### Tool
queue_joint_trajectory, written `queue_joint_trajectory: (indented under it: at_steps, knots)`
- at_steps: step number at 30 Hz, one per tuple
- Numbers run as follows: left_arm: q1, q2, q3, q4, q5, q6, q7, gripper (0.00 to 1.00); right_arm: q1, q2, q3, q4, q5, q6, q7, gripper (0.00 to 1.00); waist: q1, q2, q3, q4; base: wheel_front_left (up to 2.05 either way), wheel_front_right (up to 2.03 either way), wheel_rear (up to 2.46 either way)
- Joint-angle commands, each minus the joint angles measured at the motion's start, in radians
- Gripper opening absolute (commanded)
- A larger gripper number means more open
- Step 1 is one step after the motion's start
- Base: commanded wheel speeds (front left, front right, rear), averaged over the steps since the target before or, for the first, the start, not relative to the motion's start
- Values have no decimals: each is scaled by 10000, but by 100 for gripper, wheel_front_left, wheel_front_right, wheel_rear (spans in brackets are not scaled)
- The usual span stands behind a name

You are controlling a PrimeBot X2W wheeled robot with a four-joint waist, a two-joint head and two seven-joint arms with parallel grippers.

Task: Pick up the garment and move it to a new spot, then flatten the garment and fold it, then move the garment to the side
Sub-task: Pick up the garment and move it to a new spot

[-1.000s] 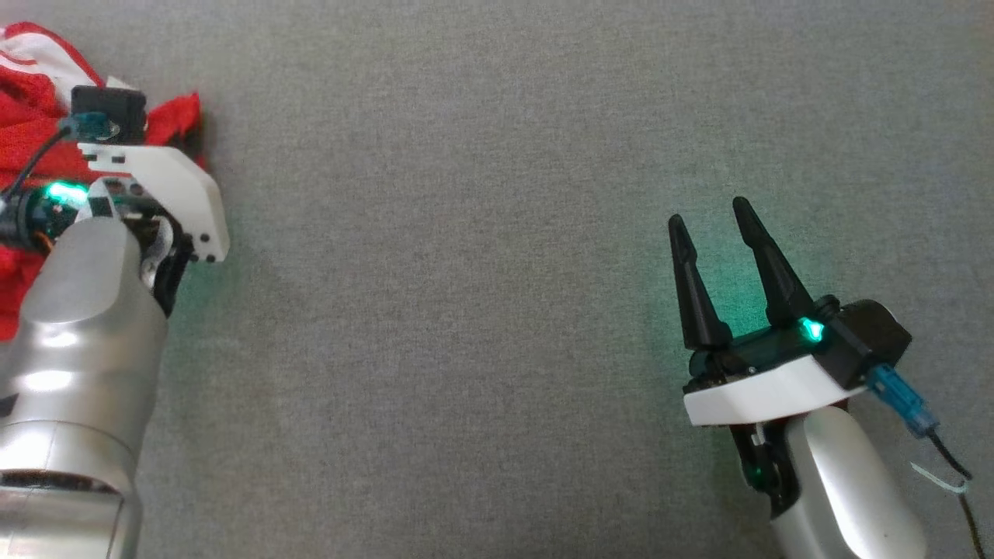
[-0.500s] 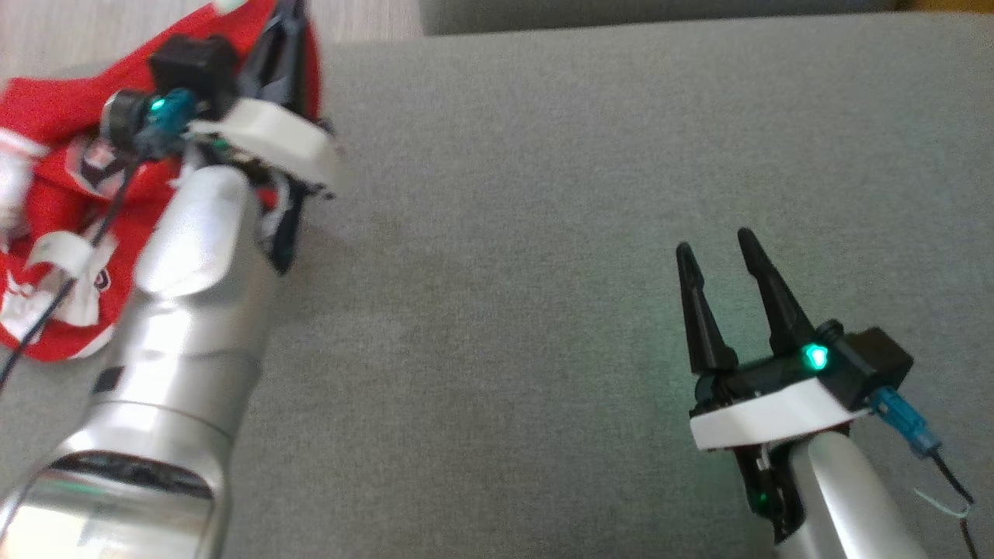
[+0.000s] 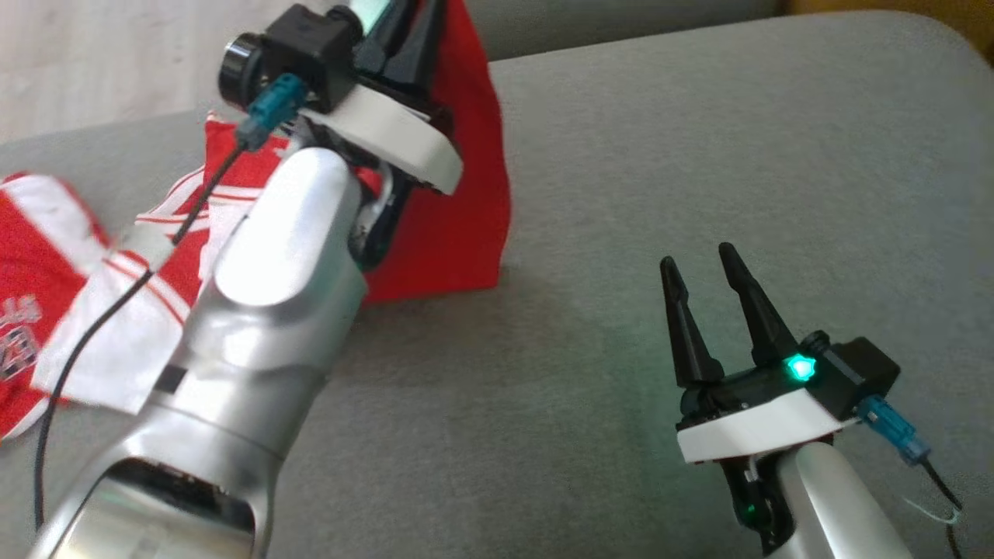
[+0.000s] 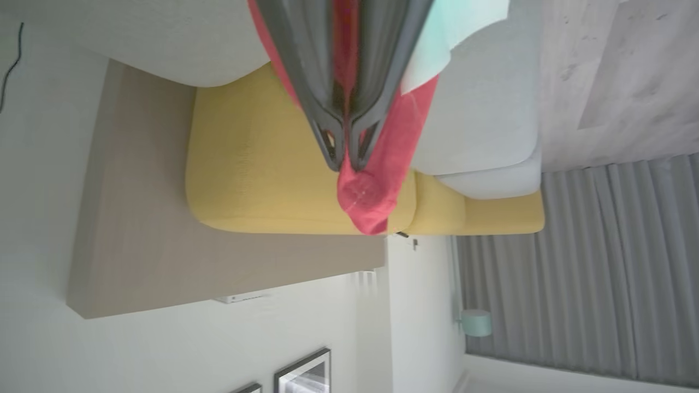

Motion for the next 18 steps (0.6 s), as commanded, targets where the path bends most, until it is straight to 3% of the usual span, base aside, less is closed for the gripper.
queue_joint_trajectory:
  at_steps: [1, 9, 10, 11, 18]
  knots:
    - [-367, 193, -79, -622, -239, 171, 27, 0, -250, -24, 285, -373, 117, -7, -107, 100, 1, -1, 91, -669, 0, 0, 0]
    - [-1029, 189, -1388, -1491, -1285, 1097, -312, 0, -437, -24, 530, -419, 432, -7, -107, 100, 1, -1, 470, -1925, 0, 0, 0]
    - [-1164, 189, -1614, -1501, -1420, 1189, -356, 33, -453, -24, 555, -430, 473, -7, -107, 100, 1, -1, 519, -2059, 0, 0, 0]
    - [-1294, 189, -1813, -1495, -1535, 1283, -419, 100, -463, -24, 575, -437, 507, -7, -107, 100, 1, -1, 555, -2170, 0, 0, 0]
    - [-1929, 188, -2845, -638, -2184, 1493, -634, 100, -440, -24, 509, -512, 641, -7, -107, 100, 1, -1, 689, -2348, 0, 0, 0]
